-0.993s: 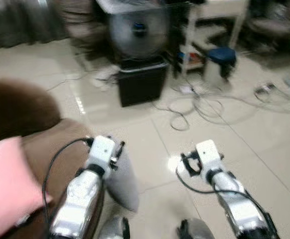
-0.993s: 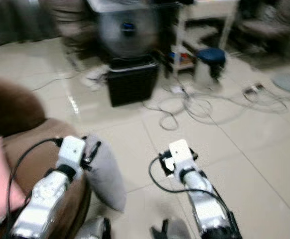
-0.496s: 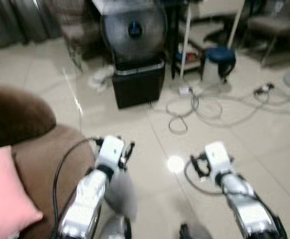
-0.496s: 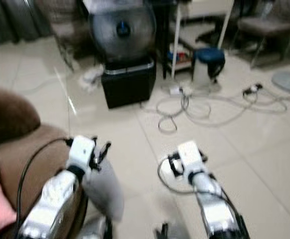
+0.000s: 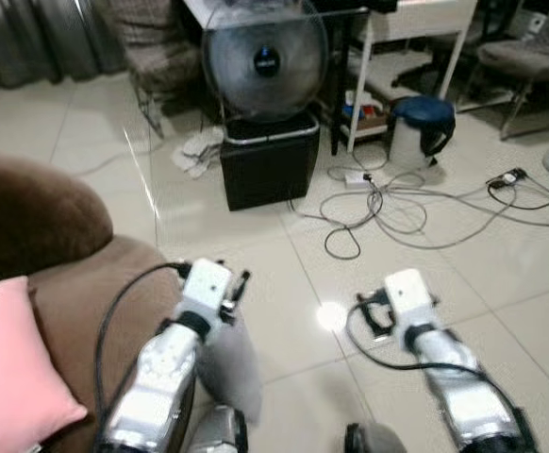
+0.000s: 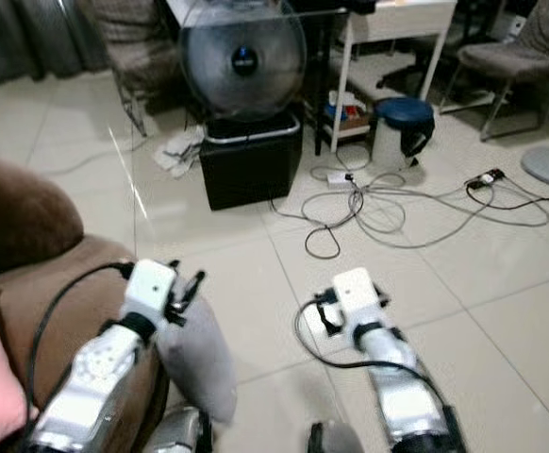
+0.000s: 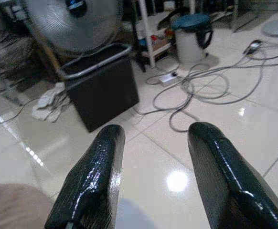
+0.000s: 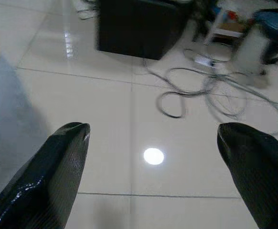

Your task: Move the pillow to the sofa from floor

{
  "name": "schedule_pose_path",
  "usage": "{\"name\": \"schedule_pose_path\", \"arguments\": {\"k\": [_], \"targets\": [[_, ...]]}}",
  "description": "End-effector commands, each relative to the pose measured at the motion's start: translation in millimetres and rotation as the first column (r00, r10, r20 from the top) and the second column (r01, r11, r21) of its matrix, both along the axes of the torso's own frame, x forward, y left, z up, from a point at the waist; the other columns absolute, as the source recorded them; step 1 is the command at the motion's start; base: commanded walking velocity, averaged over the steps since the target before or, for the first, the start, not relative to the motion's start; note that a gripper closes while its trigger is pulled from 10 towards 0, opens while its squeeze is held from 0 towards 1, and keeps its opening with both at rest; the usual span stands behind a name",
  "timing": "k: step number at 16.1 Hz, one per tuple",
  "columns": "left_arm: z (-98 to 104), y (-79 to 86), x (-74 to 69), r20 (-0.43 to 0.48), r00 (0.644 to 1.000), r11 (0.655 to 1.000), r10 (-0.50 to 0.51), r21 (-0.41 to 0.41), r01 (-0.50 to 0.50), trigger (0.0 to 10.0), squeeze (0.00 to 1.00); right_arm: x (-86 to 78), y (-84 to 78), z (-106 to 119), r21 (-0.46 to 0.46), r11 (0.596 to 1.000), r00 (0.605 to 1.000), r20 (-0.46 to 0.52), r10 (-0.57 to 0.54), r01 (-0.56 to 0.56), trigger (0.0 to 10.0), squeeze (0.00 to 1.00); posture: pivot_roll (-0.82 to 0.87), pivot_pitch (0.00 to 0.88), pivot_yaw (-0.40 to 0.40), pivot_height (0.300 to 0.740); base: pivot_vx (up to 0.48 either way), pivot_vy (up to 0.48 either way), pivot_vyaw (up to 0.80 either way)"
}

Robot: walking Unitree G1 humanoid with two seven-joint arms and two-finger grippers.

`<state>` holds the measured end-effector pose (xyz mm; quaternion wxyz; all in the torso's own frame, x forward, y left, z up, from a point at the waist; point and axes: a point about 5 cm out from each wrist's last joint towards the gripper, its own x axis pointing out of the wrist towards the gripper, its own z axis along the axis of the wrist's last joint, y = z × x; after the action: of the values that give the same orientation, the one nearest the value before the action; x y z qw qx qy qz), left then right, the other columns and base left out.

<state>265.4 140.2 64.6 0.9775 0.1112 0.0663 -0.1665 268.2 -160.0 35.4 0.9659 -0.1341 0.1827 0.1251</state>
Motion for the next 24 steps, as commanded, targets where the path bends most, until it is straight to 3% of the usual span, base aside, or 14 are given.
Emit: {"name": "schedule_pose_path", "arguments": {"k": [1, 7, 16, 24], "targets": [[1.3, 0.6, 1.3, 0.001, 1.000, 1.000, 0.002, -0.006, -0.002, 10.0, 0.00, 3.4, 0.6, 4.7, 0.000, 1.000, 1.000, 0.019, 0.005, -0.005, 10.0, 0.00, 0.01, 0.000, 0.056, 0.651, 0.277, 0.000, 0.00], [1.4, 1.9, 1.7, 0.002, 1.000, 1.000, 0.014, -0.010, -0.014, 10.0, 0.00, 5.8, 1.4, 6.2, -0.003, 1.000, 1.000, 0.022, 0.011, -0.011, 10.0, 0.00, 0.02, 0.000, 0.053, 0.651, 0.282, 0.000, 0.00], [-6.4, 4.6, -1.0, -0.036, 0.998, 0.998, 0.054, 0.028, -0.053, 10.0, 0.00, 3.4, -1.4, 4.2, -0.011, 1.000, 1.000, 0.003, 0.023, -0.023, 10.0, 0.00, 0.03, 0.000, 0.022, 0.651, 0.000, 0.000, 0.00], [-6.2, 4.6, 0.3, -0.037, 0.998, 0.998, 0.053, 0.035, -0.052, 10.0, 0.00, 2.6, -0.8, 3.5, -0.007, 1.000, 1.000, 0.000, 0.021, -0.021, 10.0, 0.00, 0.02, 0.000, 0.026, 0.614, 0.000, 0.000, 0.00]]}}
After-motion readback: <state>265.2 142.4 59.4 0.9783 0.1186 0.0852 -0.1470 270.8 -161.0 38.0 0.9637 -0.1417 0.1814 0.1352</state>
